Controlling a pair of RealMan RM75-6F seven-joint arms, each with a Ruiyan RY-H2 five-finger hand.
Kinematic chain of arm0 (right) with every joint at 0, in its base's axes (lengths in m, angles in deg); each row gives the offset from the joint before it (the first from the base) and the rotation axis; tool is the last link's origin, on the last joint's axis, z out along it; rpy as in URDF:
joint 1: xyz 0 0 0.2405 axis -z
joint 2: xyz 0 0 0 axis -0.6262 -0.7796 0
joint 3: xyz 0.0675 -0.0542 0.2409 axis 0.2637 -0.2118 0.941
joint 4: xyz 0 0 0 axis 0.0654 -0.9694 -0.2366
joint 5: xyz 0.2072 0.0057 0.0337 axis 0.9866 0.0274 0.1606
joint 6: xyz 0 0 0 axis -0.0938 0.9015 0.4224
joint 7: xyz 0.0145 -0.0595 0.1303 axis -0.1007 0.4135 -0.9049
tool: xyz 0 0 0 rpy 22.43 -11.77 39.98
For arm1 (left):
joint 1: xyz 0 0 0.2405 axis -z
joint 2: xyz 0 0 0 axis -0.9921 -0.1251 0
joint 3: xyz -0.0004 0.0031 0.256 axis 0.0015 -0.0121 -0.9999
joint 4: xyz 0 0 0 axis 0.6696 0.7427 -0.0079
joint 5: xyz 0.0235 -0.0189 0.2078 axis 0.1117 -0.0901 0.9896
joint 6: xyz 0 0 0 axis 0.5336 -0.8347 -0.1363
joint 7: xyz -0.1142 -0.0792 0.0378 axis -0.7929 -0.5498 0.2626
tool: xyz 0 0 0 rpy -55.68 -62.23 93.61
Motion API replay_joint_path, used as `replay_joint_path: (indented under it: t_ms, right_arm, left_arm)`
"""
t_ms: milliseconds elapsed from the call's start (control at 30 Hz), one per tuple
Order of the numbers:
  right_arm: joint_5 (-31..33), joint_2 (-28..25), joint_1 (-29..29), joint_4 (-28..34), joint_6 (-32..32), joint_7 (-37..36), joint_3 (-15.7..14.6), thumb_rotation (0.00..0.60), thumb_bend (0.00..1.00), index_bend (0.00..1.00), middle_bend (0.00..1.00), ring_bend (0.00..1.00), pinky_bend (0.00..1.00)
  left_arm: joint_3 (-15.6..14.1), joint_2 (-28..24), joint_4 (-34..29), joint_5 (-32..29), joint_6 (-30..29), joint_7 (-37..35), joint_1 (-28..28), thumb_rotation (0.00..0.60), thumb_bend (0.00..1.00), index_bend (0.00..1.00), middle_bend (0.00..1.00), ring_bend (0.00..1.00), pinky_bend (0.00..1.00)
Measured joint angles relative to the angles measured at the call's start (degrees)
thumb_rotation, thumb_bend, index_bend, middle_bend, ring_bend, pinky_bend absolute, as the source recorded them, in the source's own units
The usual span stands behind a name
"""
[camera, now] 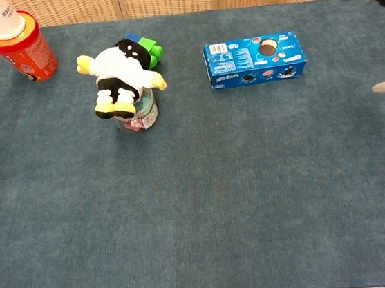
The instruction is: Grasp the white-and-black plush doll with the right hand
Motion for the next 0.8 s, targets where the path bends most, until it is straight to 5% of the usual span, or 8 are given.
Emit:
replay_joint_path:
  t_ms: [133, 233, 567, 800]
  right_arm:
    - [1.91, 1.18, -4.53, 2.50, -7.50, 1.13, 0.87, 0.587, 0.00, 0.00, 0.02, 0.00, 0.00]
    - [3.92, 3.70, -8.73, 3.60, -12.80, 1.76, 1.84, 0.519, 0.00, 0.00, 0.01, 0.00, 0.00]
    - [7.43, 15.56, -18.94, 0.04, -21.29, 2.14, 4.92, 0.434, 0.00, 0.00, 0.00, 0.00, 0.00]
    - [10.52, 22.52, -23.30, -4.50, -23.38, 3.51, 6.72, 0.198, 0.00, 0.00, 0.00, 0.00, 0.00]
  left_arm:
    - [-0.13, -0.09, 0.09, 0.13, -0.69, -0.49, -0.48, 0.600, 0.22, 0.19, 0.20, 0.16, 0.07]
    - [-0.20, -0.13, 0.40, 0.05, -0.86, -0.84, -0.74, 0.600, 0.22, 0.19, 0.20, 0.16, 0.07]
    - [-0.31, -0.13, 0.70, 0.14, -1.03, -1.29, -1.04, 0.600, 0.22, 0.19, 0.20, 0.16, 0.07]
    - [-0.39, -0.10, 0.73, 0.11, -1.17, -1.45, -1.31, 0.600, 0.22, 0.19, 0.20, 0.16, 0.07]
